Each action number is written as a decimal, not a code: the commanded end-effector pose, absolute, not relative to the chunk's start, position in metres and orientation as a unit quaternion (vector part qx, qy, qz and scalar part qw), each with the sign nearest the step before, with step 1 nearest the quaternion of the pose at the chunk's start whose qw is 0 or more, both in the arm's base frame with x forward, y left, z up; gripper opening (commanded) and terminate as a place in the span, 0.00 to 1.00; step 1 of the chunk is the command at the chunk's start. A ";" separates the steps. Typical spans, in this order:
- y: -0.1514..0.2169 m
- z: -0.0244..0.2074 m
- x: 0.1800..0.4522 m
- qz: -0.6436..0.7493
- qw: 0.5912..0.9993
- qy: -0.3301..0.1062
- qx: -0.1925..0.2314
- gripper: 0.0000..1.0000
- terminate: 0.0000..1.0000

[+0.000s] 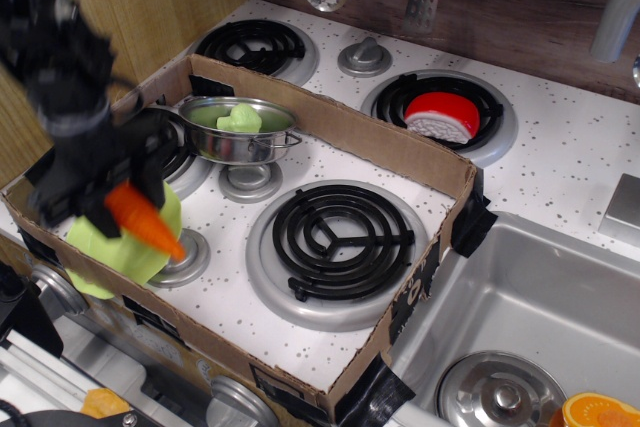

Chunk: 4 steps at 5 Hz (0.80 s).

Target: Take carrot off plate

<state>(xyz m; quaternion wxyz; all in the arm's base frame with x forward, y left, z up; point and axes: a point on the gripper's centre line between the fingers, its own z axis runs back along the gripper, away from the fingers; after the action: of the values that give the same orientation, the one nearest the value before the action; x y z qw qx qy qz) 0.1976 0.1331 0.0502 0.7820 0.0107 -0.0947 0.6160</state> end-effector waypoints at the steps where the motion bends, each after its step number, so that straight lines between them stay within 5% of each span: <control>1: 0.093 0.100 0.247 0.625 0.775 -0.092 0.025 0.00 0.00; 4: 0.005 0.081 0.304 0.652 0.750 -0.115 -0.009 0.00 0.00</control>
<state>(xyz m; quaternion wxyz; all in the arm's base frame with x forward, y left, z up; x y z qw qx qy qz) 0.2922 0.0062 0.0667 0.7544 0.0064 -0.0953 0.6494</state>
